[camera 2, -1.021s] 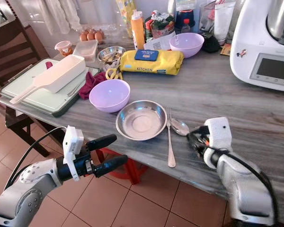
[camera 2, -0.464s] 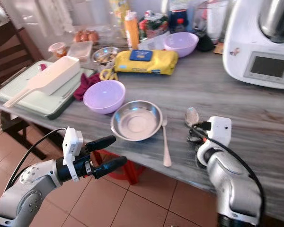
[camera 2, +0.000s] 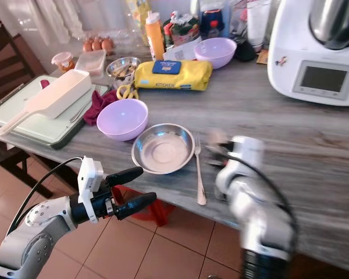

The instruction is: Setting the table

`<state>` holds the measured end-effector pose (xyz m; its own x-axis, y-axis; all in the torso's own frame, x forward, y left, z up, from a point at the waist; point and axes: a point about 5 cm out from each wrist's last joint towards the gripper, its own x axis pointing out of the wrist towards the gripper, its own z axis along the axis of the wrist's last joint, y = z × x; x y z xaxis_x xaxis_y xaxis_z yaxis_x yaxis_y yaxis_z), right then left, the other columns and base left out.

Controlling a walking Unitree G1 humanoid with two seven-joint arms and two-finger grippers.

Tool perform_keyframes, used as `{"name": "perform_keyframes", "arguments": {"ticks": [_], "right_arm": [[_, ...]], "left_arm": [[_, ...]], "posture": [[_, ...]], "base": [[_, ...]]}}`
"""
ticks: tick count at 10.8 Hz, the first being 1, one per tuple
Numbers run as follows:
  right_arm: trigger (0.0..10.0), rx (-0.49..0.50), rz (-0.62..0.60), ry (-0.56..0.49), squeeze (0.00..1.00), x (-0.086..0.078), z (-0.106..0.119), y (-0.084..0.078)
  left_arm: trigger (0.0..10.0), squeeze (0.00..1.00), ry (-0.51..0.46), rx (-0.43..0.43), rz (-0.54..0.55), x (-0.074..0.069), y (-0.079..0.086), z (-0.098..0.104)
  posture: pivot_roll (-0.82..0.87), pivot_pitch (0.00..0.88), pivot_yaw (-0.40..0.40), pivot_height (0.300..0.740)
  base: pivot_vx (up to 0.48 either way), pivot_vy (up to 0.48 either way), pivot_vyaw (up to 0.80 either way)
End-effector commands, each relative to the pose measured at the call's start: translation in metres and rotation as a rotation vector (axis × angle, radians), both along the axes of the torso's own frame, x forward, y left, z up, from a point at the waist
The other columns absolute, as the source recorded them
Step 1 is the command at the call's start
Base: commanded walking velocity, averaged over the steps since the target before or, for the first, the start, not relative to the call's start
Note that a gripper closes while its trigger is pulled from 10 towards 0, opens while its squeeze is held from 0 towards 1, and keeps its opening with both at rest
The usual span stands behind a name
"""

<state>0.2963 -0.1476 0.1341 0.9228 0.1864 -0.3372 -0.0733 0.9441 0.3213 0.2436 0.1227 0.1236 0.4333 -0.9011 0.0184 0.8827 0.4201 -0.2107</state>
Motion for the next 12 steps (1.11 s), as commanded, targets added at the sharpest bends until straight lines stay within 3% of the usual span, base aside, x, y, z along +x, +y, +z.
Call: {"name": "perform_keyframes", "arguments": {"ticks": [1, 2, 4, 7, 12], "right_arm": [[0.0, 0.016, 0.015, 0.081, 0.0, -0.002, -0.015, 0.007], [0.0, 0.004, 0.037, 0.088, 0.0, -0.001, -0.015, 0.014], [0.0, -0.024, 0.0, 0.116, 0.0, -0.004, -0.021, 0.009], [0.0, -0.074, -0.106, 0.125, 0.0, -0.014, -0.025, -0.009], [0.0, -0.177, -0.315, 0.067, 0.0, -0.044, -0.022, -0.031]], "left_arm": [[10.0, 0.0, -0.007, 0.015, 0.006, 0.0, 0.003, 0.0], [10.0, 0.0, -0.01, 0.015, 0.007, -0.001, 0.002, 0.002], [10.0, 0.0, -0.011, 0.015, 0.014, -0.002, 0.002, 0.003], [10.0, 0.0, -0.012, 0.014, 0.013, -0.001, 0.002, 0.004], [10.0, 0.0, -0.017, 0.02, -0.019, 0.003, 0.0, 0.005]], "posture": [[-0.1, 0.109, 0.147, 0.74], [-0.1, 0.109, 0.143, 0.74], [-0.09, 0.107, 0.139, 0.74], [-0.1, 0.103, 0.145, 0.74], [-0.13, 0.099, 0.178, 0.74]], "base": [[0.0, 0.0, 0.0], [0.0, 0.0, 0.0], [0.0, 0.0, 0.0], [0.0, 0.0, 0.0], [0.0, 0.0, 0.0]]}}
